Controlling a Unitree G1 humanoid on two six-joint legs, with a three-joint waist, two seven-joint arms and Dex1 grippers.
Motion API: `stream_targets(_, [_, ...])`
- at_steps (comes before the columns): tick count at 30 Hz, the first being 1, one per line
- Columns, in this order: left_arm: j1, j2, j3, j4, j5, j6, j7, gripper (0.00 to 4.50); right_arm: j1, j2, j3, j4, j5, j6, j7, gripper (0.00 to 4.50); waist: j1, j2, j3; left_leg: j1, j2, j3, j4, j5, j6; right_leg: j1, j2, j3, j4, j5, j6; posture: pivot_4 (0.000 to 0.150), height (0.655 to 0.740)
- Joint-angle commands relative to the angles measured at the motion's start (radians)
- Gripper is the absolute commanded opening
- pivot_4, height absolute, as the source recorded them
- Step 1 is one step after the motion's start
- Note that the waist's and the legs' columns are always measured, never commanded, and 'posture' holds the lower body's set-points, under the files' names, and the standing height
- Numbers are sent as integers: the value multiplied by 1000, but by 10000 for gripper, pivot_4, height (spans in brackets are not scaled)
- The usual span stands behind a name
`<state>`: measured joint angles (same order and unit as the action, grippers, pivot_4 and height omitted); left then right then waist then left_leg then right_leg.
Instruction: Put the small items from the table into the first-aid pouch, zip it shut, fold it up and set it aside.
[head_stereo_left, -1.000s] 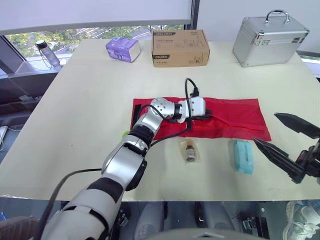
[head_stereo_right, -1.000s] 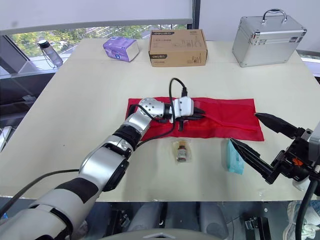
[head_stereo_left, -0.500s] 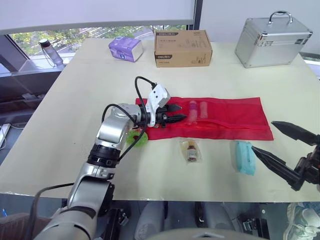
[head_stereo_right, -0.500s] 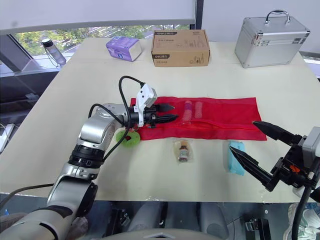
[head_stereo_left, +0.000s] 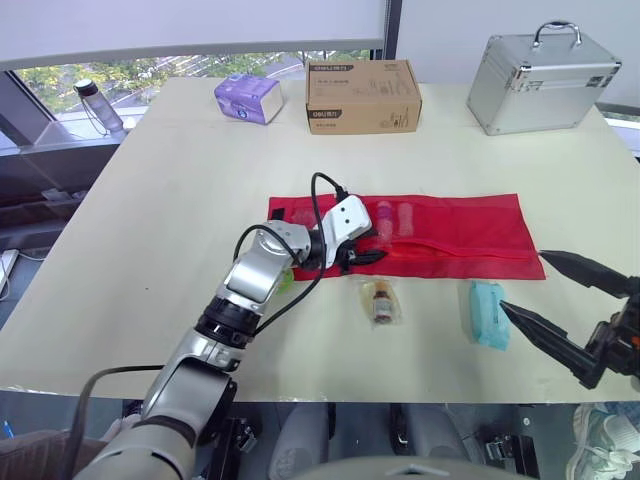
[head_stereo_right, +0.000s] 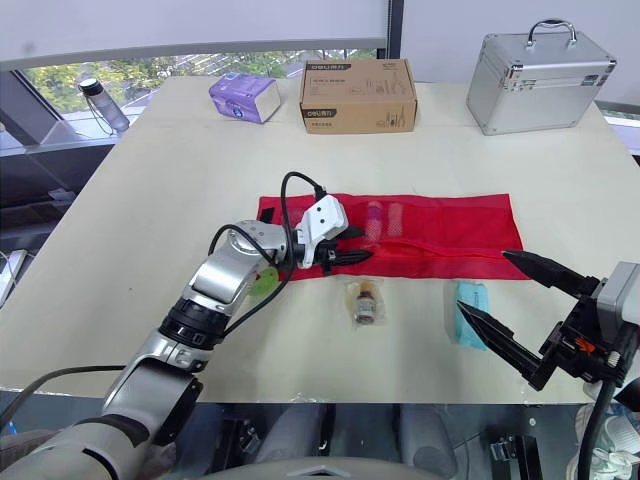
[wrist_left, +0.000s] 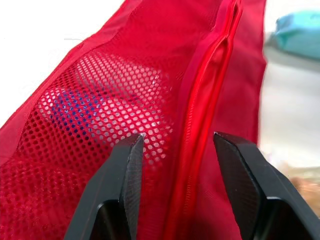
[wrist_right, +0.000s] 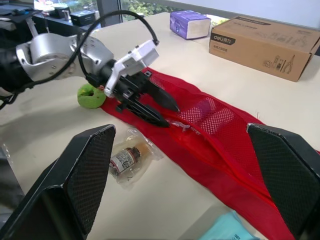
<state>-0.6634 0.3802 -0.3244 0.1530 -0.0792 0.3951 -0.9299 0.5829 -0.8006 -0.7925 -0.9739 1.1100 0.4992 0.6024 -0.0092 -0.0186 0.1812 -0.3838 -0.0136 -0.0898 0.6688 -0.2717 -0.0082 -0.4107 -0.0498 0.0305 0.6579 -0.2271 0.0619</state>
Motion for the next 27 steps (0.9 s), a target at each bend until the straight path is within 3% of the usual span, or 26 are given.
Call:
stream_targets(1, [-31, -32, 33, 28, -29, -40, -2, 16750, 9, 10, -18, -23, 1, -22, 7, 45000, 0, 0, 0, 0, 0, 0, 0, 0, 0, 0, 0, 0, 0, 0, 0, 1500, 7400])
stream_targets(4, [-30, -62, 87, 26, -91, 4, -2, 2692, 16, 20, -9, -30, -13, -24, 9, 45000, 0, 0, 0, 0, 0, 0, 0, 0, 0, 0, 0, 0, 0, 0, 0, 1500, 7400])
stream_targets(5, [-29, -68, 100, 23, -104, 20, 0, 976, 17, 22, -5, -32, -16, -24, 9, 45000, 0, 0, 0, 0, 0, 0, 0, 0, 0, 0, 0, 0, 0, 0, 0, 1500, 7400])
stream_targets(15, [-19, -72, 145, -29, -155, 110, 21, 976, 0, 13, 150, -61, -63, 19, -52, 45000, -3, 0, 0, 0, 0, 0, 0, 0, 0, 0, 0, 0, 0, 0, 0, 1500, 7400])
stream_targets(21, [-19, -72, 149, -31, -158, 113, 36, 976, -147, 22, 483, -32, -94, 152, -224, 45000, -3, 0, 0, 0, 0, 0, 0, 0, 0, 0, 0, 0, 0, 0, 0, 1500, 7400])
stream_targets(27, [-14, -71, 132, -39, -152, 108, 38, 976, -451, 150, 814, 153, -156, 334, -386, 45000, -6, -2, -1, 0, 0, 0, 0, 0, 0, 0, 0, 0, 0, 0, 0, 1500, 7400])
